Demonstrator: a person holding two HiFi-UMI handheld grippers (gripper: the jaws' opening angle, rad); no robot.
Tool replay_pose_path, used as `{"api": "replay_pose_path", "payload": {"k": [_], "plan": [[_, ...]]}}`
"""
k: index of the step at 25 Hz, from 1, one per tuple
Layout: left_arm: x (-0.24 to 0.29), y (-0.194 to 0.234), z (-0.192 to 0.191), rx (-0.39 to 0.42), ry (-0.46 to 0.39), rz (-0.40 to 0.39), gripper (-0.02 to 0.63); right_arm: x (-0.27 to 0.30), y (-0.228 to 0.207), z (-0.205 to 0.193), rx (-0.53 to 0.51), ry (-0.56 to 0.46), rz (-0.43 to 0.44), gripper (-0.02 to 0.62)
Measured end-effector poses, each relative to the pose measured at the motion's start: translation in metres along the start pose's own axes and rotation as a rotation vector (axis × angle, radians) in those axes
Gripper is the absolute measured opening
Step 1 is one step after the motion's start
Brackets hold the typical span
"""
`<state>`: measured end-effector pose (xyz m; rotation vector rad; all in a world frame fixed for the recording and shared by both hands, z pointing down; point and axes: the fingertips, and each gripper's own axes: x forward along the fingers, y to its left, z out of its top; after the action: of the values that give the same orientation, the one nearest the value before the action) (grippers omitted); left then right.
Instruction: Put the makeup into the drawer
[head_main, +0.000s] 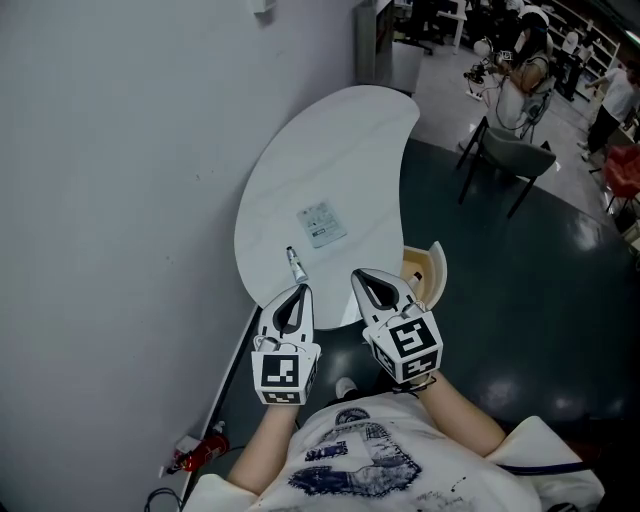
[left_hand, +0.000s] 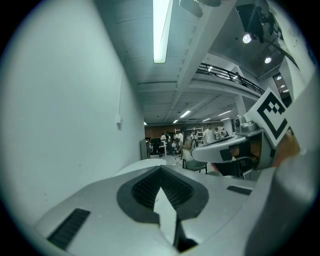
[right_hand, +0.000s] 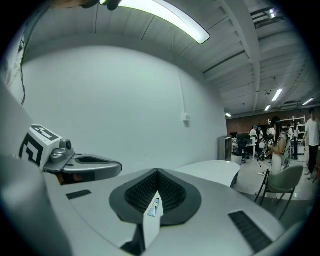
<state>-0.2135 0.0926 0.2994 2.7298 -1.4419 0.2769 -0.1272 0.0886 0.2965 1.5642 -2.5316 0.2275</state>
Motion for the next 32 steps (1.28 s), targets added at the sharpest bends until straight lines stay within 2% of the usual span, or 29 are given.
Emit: {"api": "replay_pose_path", "payload": {"k": [19, 25, 32], "plan": [[0.003, 0.002, -0.004, -0.034, 0.001, -0.002, 0.046, 0.001, -0.001, -0.008, 0.007, 0.023, 0.002, 0.02], [0.004, 0.007, -0.009, -0.058, 0.009, 0.016, 0.046, 0.002, -0.003, -0.008, 0.005, 0.033, -0.001, 0.02], [0.017, 0.029, -0.033, -0.095, 0.064, 0.065, 0.048, 0.02, -0.01, -0.015, 0.002, 0.065, 0.02, 0.02]]}}
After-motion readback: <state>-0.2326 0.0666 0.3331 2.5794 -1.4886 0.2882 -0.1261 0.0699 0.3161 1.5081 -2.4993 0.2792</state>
